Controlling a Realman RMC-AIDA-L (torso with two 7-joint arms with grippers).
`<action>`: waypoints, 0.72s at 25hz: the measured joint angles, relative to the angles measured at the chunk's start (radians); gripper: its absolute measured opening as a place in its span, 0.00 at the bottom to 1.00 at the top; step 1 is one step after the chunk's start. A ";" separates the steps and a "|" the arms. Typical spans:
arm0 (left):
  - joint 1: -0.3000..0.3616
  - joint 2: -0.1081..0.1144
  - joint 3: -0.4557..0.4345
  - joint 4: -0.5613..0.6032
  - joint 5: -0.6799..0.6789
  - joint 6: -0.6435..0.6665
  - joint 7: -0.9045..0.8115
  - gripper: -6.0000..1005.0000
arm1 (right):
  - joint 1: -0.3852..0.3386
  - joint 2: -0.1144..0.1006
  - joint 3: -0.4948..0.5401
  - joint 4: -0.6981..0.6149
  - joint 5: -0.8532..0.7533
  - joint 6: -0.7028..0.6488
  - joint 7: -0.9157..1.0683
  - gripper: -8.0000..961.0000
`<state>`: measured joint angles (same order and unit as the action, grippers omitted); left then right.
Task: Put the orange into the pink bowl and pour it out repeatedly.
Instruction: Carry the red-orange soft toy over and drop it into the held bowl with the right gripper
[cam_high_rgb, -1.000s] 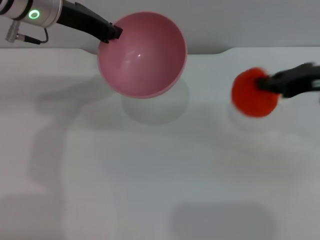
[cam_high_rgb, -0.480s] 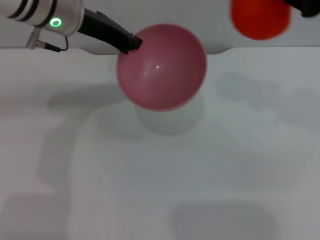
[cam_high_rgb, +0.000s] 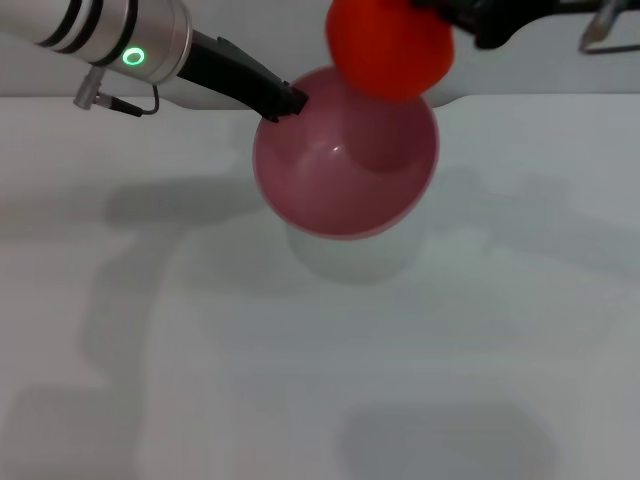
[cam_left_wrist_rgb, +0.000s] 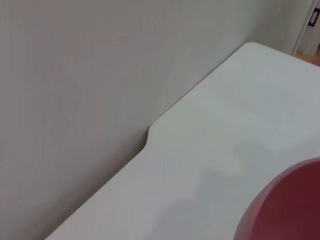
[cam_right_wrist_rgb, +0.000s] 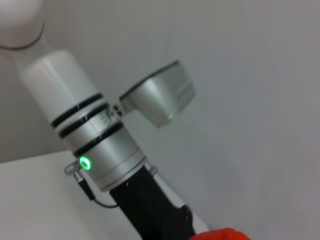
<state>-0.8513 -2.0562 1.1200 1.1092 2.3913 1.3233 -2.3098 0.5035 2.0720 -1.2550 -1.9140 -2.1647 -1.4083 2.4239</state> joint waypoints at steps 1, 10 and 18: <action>0.000 0.000 0.002 0.000 -0.006 0.000 -0.001 0.05 | 0.006 0.000 -0.008 0.026 0.000 0.006 -0.002 0.11; -0.002 -0.001 0.020 0.001 -0.012 -0.013 0.004 0.05 | 0.047 0.001 -0.032 0.151 -0.001 0.020 -0.041 0.12; -0.003 -0.001 0.020 -0.007 -0.012 -0.024 0.009 0.05 | 0.016 0.001 -0.022 0.133 0.006 0.060 -0.054 0.36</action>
<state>-0.8539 -2.0568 1.1401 1.1024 2.3793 1.2990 -2.3004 0.5198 2.0733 -1.2768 -1.7807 -2.1590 -1.3487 2.3701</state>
